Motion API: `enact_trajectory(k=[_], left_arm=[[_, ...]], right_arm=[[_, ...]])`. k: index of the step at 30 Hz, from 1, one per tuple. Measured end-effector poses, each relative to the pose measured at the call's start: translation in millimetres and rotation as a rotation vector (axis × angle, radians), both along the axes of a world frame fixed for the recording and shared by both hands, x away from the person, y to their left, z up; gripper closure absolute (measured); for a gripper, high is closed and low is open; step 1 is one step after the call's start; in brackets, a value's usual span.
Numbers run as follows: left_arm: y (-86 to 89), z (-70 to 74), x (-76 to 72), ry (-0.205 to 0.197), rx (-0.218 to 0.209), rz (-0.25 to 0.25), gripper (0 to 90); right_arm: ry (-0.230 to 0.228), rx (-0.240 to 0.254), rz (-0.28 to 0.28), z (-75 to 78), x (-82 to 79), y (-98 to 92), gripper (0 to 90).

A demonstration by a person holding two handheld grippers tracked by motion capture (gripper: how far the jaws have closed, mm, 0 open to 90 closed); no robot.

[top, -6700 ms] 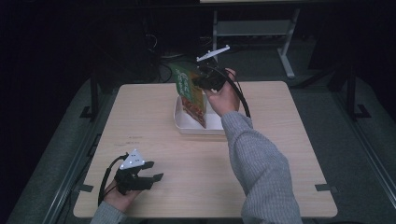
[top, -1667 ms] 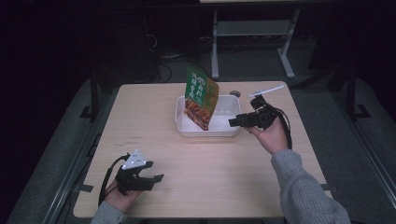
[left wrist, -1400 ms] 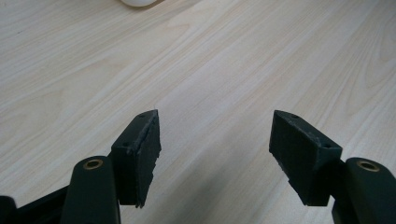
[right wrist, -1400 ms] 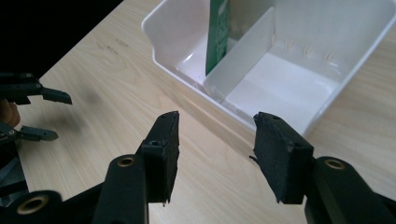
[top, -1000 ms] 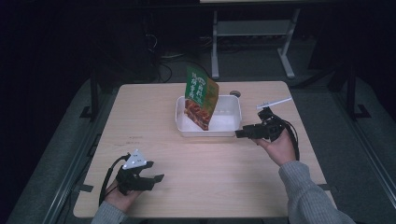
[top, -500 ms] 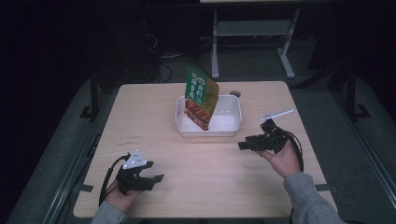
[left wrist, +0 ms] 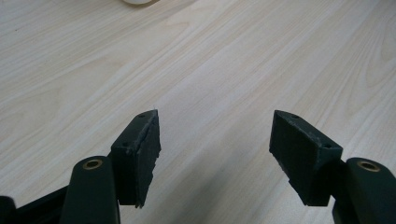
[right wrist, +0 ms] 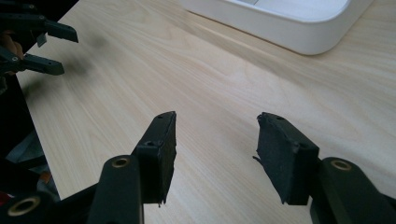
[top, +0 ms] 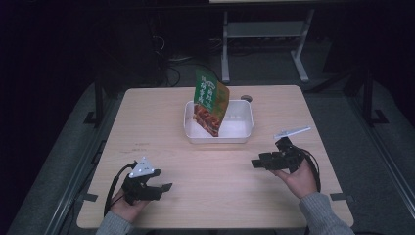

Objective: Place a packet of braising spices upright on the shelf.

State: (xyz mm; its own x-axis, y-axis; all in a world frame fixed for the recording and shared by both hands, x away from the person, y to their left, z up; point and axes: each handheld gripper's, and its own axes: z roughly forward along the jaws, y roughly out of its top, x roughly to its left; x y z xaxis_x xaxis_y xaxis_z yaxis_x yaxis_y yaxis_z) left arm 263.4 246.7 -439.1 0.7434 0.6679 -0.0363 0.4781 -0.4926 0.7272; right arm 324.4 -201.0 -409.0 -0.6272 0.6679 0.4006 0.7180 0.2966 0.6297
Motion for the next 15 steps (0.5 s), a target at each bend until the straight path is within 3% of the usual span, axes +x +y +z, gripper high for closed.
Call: enact_trajectory(k=[15], left_arm=[[-0.9,-0.3,0.1,0.001,-0.002,-0.003,33.2]], right_arm=[[0.003,0.007,0.016,-16.0,-18.5,1.9,46.2]])
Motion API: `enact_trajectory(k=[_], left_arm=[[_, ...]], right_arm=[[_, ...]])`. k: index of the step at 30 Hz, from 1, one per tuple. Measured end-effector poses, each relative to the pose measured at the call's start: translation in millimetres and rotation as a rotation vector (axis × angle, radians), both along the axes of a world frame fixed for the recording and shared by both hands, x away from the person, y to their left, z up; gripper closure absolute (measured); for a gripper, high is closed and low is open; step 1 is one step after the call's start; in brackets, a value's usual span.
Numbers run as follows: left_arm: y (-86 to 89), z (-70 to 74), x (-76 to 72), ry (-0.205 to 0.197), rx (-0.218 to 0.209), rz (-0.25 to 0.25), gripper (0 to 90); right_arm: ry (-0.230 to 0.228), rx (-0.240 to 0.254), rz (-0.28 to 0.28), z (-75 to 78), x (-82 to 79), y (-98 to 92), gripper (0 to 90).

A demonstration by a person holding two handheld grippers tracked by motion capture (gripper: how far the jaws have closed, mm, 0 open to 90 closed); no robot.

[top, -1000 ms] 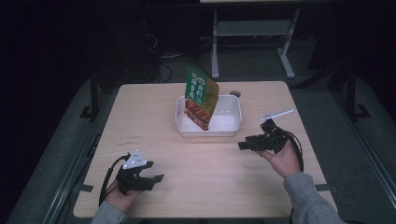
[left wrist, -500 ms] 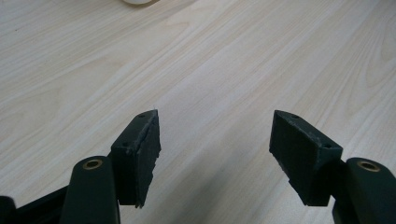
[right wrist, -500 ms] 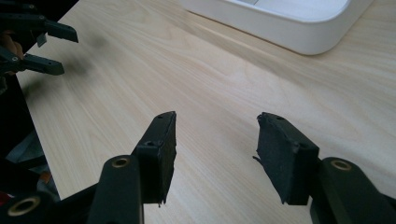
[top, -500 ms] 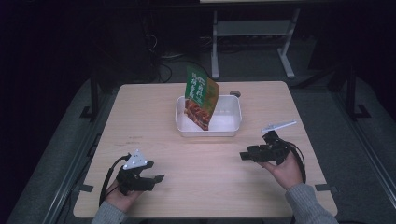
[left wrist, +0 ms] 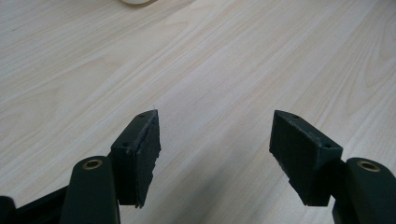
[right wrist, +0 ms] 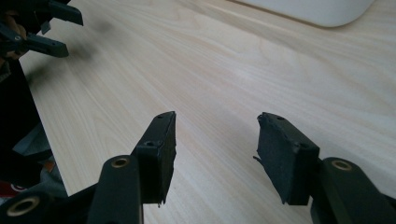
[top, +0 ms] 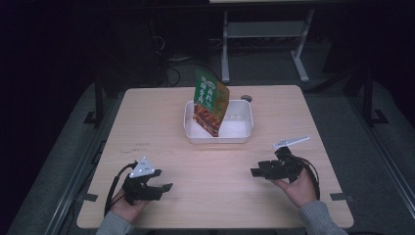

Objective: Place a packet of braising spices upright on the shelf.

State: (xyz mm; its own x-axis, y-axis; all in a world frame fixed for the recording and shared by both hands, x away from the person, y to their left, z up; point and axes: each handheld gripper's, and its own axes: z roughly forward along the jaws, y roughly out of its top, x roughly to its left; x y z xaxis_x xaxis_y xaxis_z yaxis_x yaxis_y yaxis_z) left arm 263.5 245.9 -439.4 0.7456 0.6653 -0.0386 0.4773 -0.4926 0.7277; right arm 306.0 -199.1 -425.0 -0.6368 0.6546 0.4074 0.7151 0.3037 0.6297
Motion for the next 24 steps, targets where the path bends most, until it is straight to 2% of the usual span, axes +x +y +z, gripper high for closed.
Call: enact_trajectory(k=[16,24], left_arm=[[-0.2,-0.1,0.1,0.004,0.005,-0.004,33.2],[-0.3,0.2,-0.1,0.002,0.003,-0.007,33.0]], right_arm=[[0.016,0.01,0.012,-19.4,-17.3,1.9,45.4],[0.011,0.016,0.014,-23.8,-26.8,1.9,44.6]])
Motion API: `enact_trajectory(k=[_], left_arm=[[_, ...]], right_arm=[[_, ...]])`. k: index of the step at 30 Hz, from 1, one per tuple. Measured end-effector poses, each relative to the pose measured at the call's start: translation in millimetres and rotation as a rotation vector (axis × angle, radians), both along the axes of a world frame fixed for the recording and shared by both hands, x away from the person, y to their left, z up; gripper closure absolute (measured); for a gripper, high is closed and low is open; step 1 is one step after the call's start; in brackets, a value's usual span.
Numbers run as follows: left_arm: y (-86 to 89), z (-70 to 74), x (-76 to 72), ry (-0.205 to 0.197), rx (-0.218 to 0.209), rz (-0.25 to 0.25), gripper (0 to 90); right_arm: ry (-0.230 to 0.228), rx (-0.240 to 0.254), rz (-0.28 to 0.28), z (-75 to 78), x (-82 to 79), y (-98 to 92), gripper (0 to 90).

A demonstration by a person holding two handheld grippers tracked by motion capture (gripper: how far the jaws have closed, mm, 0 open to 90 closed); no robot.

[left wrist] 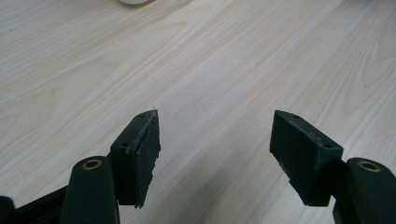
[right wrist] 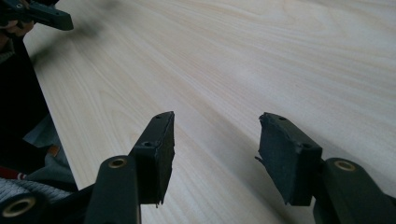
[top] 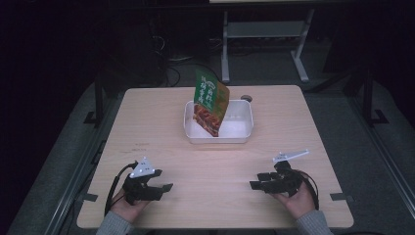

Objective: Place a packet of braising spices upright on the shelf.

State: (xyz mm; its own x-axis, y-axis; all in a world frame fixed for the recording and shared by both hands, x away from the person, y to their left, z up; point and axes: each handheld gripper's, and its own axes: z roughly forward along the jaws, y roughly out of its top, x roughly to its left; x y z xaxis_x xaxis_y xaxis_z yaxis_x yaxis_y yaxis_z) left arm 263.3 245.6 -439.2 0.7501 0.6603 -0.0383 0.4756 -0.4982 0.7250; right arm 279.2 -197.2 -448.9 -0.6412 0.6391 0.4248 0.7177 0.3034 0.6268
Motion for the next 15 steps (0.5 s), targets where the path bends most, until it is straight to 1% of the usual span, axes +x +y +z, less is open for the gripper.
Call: enact_trajectory(k=[6,12,15], left_arm=[[-0.6,-0.1,-0.1,0.002,-0.001,-0.003,32.9],[-2.2,-0.4,-0.2,0.004,0.001,-0.01,32.6],[-2.0,-0.3,0.0,0.003,0.001,-0.01,32.4]], right_arm=[[0.001,0.012,0.009,-1.6,-6.6,-1.6,43.3],[-0.01,-0.008,0.039,-2.7,-9.8,4.4,42.7],[-0.008,-0.011,0.047,-3.4,-9.3,6.6,42.6]])
